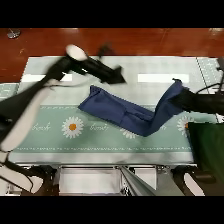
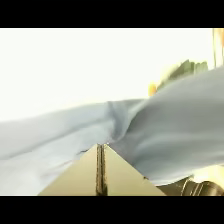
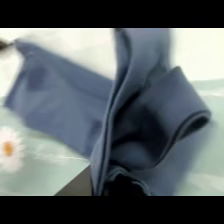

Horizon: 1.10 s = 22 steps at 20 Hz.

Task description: Fold the shirts.

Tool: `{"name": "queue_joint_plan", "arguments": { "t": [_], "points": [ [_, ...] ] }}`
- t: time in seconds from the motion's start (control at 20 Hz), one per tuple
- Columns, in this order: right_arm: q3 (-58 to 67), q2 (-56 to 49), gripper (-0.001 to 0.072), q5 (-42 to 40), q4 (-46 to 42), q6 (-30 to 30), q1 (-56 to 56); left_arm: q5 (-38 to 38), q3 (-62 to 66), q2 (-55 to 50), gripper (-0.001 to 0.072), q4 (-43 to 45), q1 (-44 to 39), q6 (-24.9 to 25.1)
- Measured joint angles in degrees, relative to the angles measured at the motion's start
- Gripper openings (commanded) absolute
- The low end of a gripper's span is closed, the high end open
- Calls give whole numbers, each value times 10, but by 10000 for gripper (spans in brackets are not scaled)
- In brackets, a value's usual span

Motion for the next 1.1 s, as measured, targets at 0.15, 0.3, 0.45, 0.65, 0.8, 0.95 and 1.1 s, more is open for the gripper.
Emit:
{"name": "queue_joint_plan", "arguments": {
  "t": [0.15,0.3,0.45,0.65,0.8,0.95,1.1],
  "points": [
    [59,-91,29,-49,20,0,90,-19,-59,109,24,55,78,0],
    [156,-215,29,-79,30,1,173,-9,-201,262,24,98,126,13],
    [273,-351,29,-89,37,2,242,32,-392,453,24,123,165,16],
    [420,-517,115,-94,52,5,304,49,-600,669,24,134,186,-37],
    [501,-614,623,-93,83,7,328,55,-688,755,24,137,191,-71],
    [542,-649,623,-62,106,-1,317,65,-726,785,24,139,193,-86],
    [560,-622,623,20,109,-16,254,76,-740,796,24,139,194,-92]
  ]
}}
